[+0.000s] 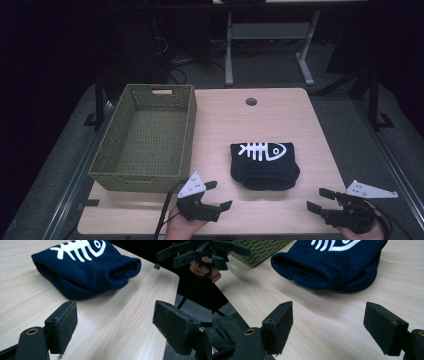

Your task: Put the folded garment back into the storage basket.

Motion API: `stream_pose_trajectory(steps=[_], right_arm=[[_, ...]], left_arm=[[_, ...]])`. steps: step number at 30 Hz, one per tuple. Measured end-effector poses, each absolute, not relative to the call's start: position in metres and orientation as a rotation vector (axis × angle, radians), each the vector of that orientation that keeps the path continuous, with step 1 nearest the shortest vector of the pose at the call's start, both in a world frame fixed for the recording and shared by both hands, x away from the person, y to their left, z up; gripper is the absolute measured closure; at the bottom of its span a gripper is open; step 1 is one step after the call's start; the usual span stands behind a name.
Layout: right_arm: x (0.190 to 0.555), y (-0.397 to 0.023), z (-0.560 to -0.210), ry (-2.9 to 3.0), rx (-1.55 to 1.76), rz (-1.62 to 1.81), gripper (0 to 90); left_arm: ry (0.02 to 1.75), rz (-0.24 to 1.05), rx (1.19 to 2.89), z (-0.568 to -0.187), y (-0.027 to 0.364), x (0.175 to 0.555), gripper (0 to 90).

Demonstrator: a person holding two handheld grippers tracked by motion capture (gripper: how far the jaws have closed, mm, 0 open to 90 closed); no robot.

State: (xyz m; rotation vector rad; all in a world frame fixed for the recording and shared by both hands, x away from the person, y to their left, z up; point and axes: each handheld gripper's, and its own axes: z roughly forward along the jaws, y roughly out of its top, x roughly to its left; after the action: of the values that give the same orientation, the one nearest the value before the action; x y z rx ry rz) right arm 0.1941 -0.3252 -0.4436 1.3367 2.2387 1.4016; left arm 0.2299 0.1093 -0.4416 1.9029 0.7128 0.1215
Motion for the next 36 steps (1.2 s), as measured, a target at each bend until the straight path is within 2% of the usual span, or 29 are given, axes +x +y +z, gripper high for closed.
stream_pose_trajectory(steps=[17,28,36], right_arm=[[0.235,-0.316,-0.428,2.291,1.301,1.422,23.4],[0.265,-0.317,-0.425,2.315,1.352,1.401,23.5],[0.294,-0.315,-0.431,2.36,1.431,1.37,25.0]], left_arm=[[0.767,0.09,1.903,-0.442,0.088,0.259,18.5],[0.898,0.107,1.91,-0.447,0.067,0.289,19.2],[0.994,0.069,1.895,-0.452,0.059,0.313,19.2]])
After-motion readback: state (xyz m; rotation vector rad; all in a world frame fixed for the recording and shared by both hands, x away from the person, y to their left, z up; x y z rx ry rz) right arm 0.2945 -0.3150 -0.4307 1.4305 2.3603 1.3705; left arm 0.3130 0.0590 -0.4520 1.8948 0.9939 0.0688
